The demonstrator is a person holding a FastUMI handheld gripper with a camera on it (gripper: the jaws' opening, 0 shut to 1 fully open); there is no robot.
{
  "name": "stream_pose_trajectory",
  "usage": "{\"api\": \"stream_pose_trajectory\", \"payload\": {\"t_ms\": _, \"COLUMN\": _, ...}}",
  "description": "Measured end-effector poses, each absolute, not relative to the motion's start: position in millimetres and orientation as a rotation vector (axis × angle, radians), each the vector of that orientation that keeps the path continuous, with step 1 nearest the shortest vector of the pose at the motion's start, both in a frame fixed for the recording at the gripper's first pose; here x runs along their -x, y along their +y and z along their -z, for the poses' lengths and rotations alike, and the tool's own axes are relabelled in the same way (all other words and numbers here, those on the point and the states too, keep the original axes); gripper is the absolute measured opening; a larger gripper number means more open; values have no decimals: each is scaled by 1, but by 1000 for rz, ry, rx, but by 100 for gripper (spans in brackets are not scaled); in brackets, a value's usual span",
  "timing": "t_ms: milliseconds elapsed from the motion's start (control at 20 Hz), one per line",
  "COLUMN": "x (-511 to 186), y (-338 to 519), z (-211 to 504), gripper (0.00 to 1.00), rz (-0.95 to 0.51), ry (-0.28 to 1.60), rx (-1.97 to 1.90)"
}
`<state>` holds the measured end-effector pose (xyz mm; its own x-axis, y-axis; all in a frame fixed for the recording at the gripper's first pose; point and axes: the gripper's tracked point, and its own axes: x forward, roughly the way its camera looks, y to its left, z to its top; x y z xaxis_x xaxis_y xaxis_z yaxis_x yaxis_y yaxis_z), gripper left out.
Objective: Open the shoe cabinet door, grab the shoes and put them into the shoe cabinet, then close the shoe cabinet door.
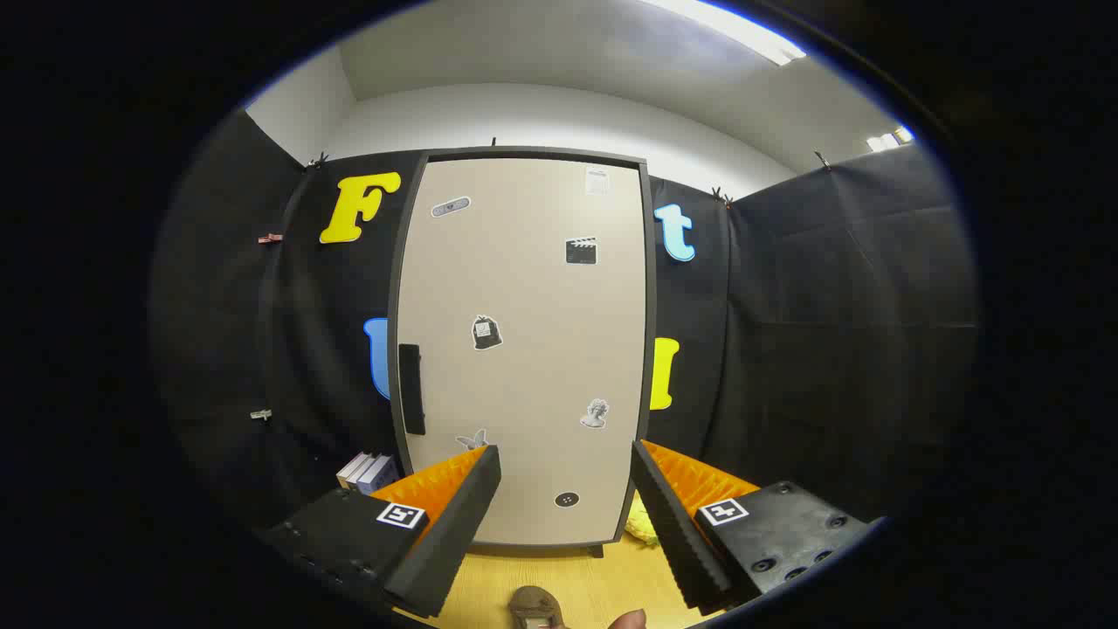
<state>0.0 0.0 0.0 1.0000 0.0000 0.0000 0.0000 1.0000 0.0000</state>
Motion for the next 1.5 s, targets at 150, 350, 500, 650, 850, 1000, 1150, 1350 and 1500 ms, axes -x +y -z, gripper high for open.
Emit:
{"api": "stream_pose_trajectory", "payload": {"t_ms": 150, "x": -1, "y": -1, "z": 3, "gripper": 98, "rz": 5, "ry": 7, "rx": 1}}
{"api": "stream_pose_trajectory", "payload": {"t_ms": 350, "x": -3, "y": -1, "z": 2, "gripper": 98, "rz": 11, "ry": 7, "rx": 4}}
{"api": "stream_pose_trajectory", "payload": {"t_ms": 500, "x": -3, "y": -2, "z": 3, "gripper": 97, "rz": 16, "ry": 9, "rx": 1}}
{"api": "stream_pose_trajectory", "payload": {"t_ms": 650, "x": -4, "y": -3, "z": 2, "gripper": 98, "rz": 18, "ry": 8, "rx": 3}}
{"api": "stream_pose_trajectory", "payload": {"t_ms": 850, "x": -6, "y": 5, "z": 2, "gripper": 98, "rz": -3, "ry": 6, "rx": -7}}
{"api": "stream_pose_trajectory", "payload": {"t_ms": 1000, "x": -11, "y": 20, "z": -2, "gripper": 98, "rz": -34, "ry": 4, "rx": -22}}
{"api": "stream_pose_trajectory", "payload": {"t_ms": 1150, "x": -22, "y": 49, "z": -8, "gripper": 98, "rz": -84, "ry": -6, "rx": -39}}
{"api": "stream_pose_trajectory", "payload": {"t_ms": 1350, "x": -43, "y": 93, "z": -14, "gripper": 98, "rz": -138, "ry": -7, "rx": -57}}
{"api": "stream_pose_trajectory", "payload": {"t_ms": 1500, "x": -65, "y": 126, "z": -11, "gripper": 98, "rz": -167, "ry": 3, "rx": -74}}
